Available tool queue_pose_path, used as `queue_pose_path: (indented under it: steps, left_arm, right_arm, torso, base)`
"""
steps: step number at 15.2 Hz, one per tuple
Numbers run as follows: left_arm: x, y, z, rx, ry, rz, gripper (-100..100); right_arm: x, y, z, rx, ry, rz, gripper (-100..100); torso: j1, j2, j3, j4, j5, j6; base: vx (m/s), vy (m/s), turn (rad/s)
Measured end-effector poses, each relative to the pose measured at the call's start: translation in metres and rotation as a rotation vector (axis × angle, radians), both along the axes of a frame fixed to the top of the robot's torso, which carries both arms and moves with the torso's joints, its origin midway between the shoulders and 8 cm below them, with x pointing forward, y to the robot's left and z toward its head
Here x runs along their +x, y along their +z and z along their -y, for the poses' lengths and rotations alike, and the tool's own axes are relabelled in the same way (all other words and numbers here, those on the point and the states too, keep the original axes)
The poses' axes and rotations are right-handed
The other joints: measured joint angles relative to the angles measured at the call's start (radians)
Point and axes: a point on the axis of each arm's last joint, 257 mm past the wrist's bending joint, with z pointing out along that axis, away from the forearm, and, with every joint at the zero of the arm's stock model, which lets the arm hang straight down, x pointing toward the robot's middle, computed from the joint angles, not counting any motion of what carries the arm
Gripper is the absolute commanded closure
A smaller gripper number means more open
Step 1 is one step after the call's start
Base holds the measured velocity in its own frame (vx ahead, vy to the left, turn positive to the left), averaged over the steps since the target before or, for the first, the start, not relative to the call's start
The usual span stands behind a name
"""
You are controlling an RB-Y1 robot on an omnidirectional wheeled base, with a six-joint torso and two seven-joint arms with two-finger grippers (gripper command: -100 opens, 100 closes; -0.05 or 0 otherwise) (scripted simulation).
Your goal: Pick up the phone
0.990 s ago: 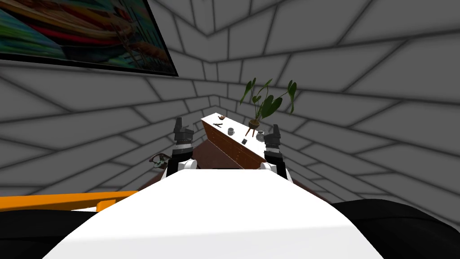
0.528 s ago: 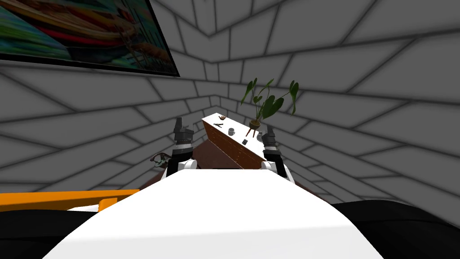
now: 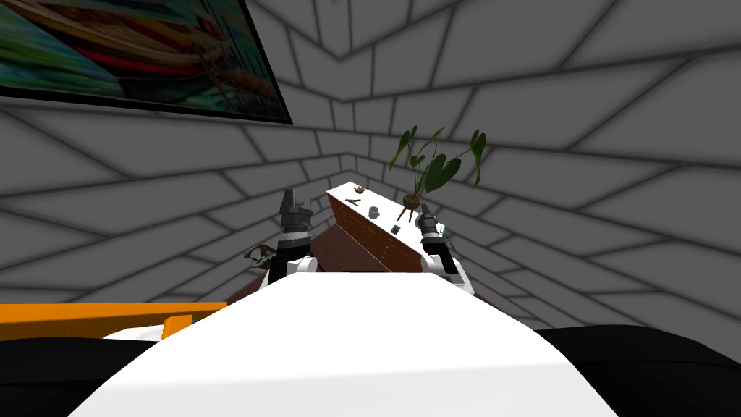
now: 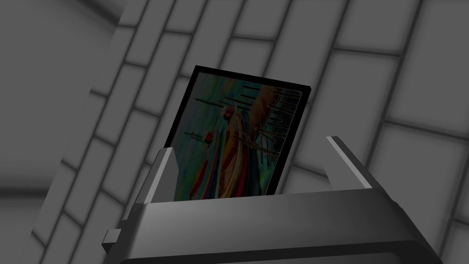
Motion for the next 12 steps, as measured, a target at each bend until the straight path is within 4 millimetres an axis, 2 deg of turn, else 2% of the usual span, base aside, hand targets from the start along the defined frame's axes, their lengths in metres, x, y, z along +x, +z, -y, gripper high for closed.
queue_pose_path:
  steps: [12]
  left_arm:
    - [0.0, 0.0, 0.0, 0.0, 0.0, 0.0, 0]
  right_arm:
    - [0.037, -0.07, 0.022, -0.127, -0.041, -0.246, -100]
  torso:
    - [0.0, 0.0, 0.0, 0.0, 0.0, 0.0]
  base:
    - [0.013, -0.002, 0.034]
